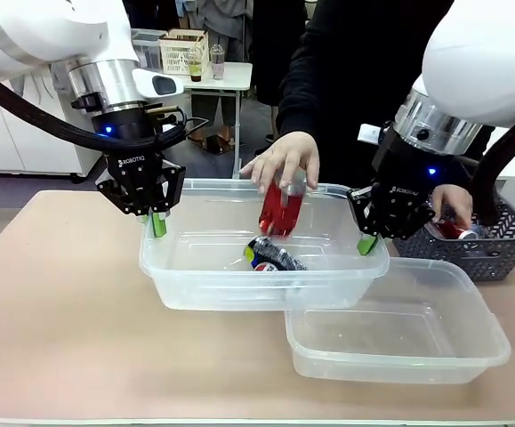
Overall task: Sort the waste into each basket.
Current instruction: Offer the picked Organizing box to the human.
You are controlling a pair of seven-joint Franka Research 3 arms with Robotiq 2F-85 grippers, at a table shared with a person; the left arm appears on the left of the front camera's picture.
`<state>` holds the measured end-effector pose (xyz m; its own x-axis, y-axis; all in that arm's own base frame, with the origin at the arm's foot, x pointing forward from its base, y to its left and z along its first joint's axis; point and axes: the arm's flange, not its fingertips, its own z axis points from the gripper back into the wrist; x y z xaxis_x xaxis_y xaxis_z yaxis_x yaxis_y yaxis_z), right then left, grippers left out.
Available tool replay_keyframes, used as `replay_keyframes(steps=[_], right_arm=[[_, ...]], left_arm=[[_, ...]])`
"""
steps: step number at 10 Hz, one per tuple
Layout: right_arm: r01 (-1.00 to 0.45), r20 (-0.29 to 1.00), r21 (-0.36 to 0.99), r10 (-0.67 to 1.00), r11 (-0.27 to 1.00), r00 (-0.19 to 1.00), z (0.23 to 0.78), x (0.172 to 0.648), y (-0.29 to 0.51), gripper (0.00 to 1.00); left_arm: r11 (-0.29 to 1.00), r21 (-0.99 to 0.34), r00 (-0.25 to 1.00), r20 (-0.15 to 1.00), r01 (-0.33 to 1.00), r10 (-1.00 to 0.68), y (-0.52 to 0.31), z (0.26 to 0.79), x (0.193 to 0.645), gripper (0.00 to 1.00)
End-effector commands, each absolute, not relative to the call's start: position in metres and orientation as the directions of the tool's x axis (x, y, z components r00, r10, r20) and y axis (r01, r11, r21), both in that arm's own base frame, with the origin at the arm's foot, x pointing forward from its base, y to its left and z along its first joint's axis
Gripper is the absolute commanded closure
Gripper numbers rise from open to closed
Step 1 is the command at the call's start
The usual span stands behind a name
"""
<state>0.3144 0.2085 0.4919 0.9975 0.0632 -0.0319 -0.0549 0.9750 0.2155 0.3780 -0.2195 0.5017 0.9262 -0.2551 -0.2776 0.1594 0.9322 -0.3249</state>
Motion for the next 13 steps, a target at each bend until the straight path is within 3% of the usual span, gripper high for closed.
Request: replay_keyframes(steps=[1, 13], right_arm=[[-0.069, -0.024, 0.2, 0.075, 0.977, 0.997, 0.4975, 0.3209, 0.2072, 0.95], [-0.069, -0.024, 0.2, 0.075, 0.977, 0.997, 0.4975, 0.3209, 0.2072, 0.95]], left_arm=[[0.927, -0.336, 0.923, -0.279, 0.165, -0.265, -0.2189, 0.507, 0.3732, 0.93], [0.927, -0.336, 0.923, -0.279, 0.165, -0.265, -0.2189, 0.507, 0.3732, 0.93]])
